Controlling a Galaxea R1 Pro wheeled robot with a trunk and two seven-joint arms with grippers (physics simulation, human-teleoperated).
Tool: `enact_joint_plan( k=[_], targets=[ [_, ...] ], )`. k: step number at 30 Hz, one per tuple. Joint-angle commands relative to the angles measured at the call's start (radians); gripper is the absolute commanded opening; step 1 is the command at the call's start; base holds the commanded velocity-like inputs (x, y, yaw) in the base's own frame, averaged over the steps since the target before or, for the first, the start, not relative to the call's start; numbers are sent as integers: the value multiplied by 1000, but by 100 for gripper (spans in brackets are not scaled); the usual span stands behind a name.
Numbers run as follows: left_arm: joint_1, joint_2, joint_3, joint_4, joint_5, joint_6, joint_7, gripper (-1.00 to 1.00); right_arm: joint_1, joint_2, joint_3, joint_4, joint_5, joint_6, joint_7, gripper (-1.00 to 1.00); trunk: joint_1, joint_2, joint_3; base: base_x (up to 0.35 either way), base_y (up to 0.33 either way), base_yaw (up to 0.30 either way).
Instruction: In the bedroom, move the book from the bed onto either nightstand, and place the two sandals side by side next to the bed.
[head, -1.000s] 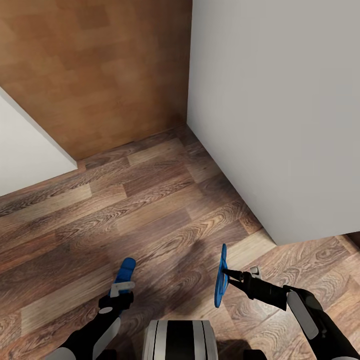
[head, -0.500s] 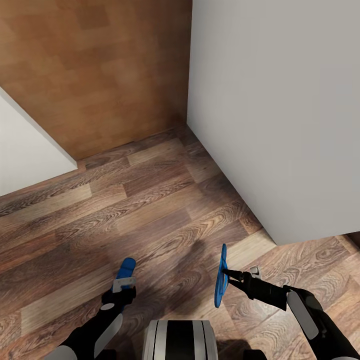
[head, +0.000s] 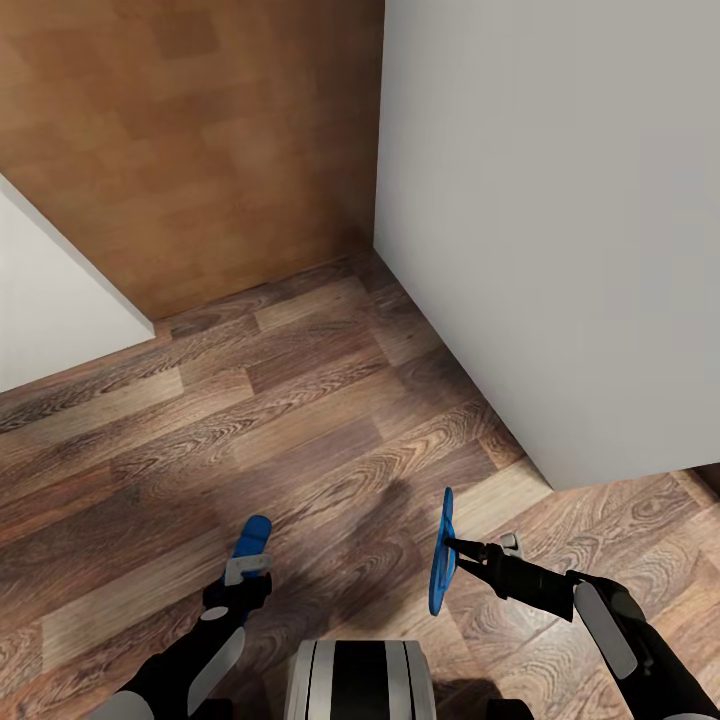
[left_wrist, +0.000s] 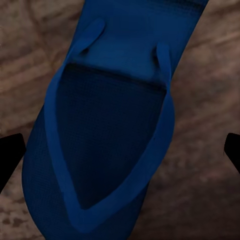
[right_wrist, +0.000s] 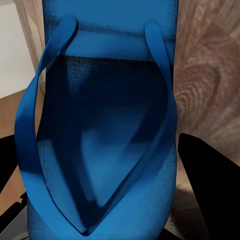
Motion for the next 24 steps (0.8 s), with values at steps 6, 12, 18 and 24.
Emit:
enact_joint_plan(
  k=[6, 12, 18, 24],
  targets=[
    [-1, 1, -8, -2, 5, 4, 10, 100, 0, 0, -1, 0, 0, 5, 4, -100, 3, -2, -24, 0, 0, 0],
    [-1, 2, -8, -2, 5, 4, 10, 100, 0, 0, -1, 0, -1, 5, 4, -100, 3, -2, -24, 0, 0, 0],
    [-1, 3, -8, -2, 5, 4, 10, 100, 0, 0, -1, 0, -1, 5, 4, -100, 3, -2, -28, 0, 0, 0],
    [-1, 4, -7, -2, 5, 3, 10, 100, -1, 0, -1, 0, -1, 5, 4, -100, 5, -3, -43, 0, 0, 0]
  ],
)
